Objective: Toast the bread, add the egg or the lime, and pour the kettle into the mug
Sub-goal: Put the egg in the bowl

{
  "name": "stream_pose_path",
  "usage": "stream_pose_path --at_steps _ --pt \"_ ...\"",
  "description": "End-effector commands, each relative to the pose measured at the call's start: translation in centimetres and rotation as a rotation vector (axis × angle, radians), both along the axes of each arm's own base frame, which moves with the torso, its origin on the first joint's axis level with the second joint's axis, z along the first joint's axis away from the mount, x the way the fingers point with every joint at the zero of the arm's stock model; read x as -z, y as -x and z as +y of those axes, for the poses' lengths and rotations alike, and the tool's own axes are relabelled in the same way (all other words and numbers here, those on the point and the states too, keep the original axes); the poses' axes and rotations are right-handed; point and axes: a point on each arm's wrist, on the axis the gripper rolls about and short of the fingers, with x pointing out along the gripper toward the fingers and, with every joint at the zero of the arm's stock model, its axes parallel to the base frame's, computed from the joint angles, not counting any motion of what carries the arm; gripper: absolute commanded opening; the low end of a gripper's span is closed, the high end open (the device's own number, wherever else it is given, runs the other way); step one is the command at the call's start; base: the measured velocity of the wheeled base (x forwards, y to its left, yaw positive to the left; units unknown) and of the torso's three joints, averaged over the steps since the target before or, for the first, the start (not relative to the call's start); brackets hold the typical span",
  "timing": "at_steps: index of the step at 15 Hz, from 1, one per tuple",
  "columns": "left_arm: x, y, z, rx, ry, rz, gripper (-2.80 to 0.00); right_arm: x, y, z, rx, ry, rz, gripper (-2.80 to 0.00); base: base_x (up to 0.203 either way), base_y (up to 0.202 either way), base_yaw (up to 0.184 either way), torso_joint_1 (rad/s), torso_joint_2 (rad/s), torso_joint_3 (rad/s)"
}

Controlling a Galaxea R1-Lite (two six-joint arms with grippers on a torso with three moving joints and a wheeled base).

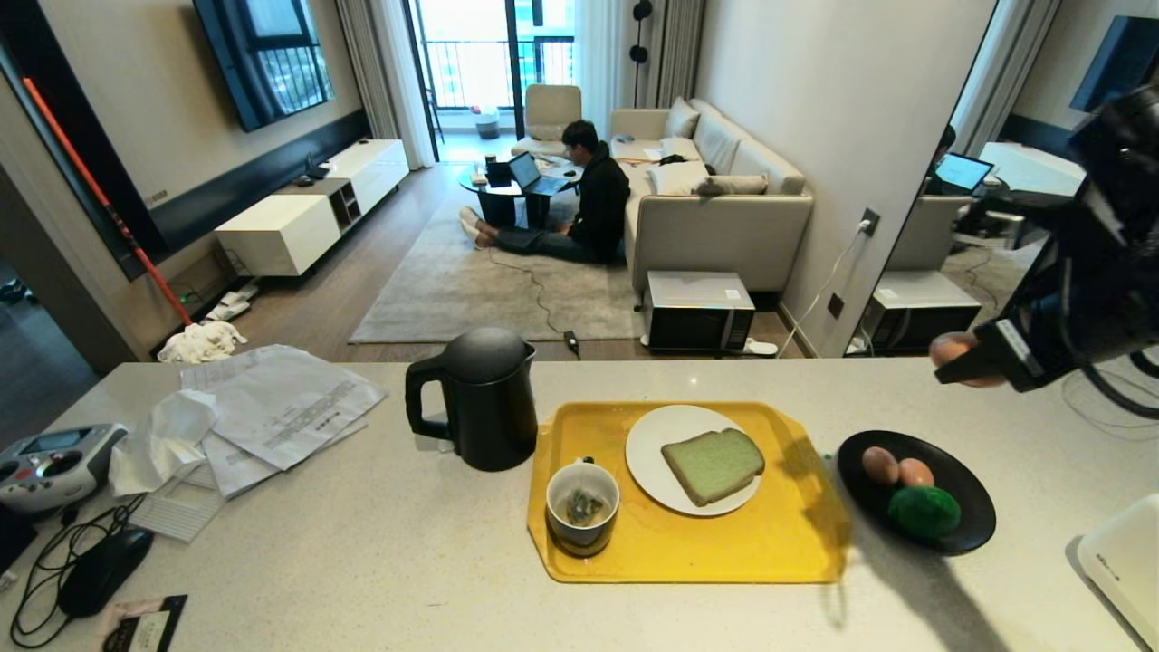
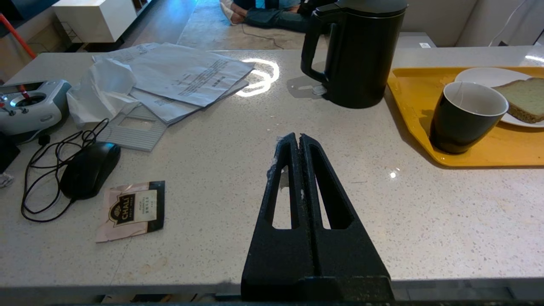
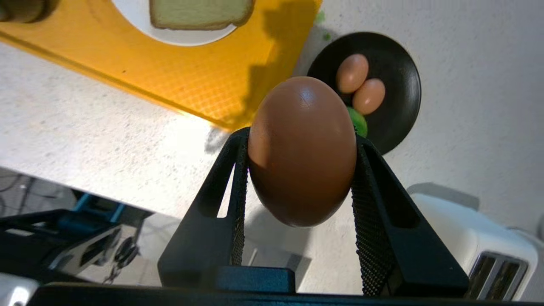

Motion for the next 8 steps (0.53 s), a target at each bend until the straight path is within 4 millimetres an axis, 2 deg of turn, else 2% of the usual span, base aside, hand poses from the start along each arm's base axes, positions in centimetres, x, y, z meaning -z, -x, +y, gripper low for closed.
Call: stream_pose_path --at_steps 1,5,8 --pt "0.0 0.0 0.0 -0.001 0.000 0.000 -2.80 3.7 -4.0 2.7 -0.032 0.070 0.066 -2.80 0.000 0.000 0.000 0.000 0.00 0.000" --pt "0.0 0.0 0.0 -0.001 0.000 0.000 -2.80 7.1 -8.0 4.2 0.003 0.147 0.040 -2.80 0.000 0.000 0.000 0.000 0.00 0.000" --pt "0.0 0.0 0.0 -0.001 0.000 0.000 -2.80 9.0 -9.0 5.6 -0.054 0.192 0.054 -2.80 0.000 0.000 0.000 0.000 0.00 0.000"
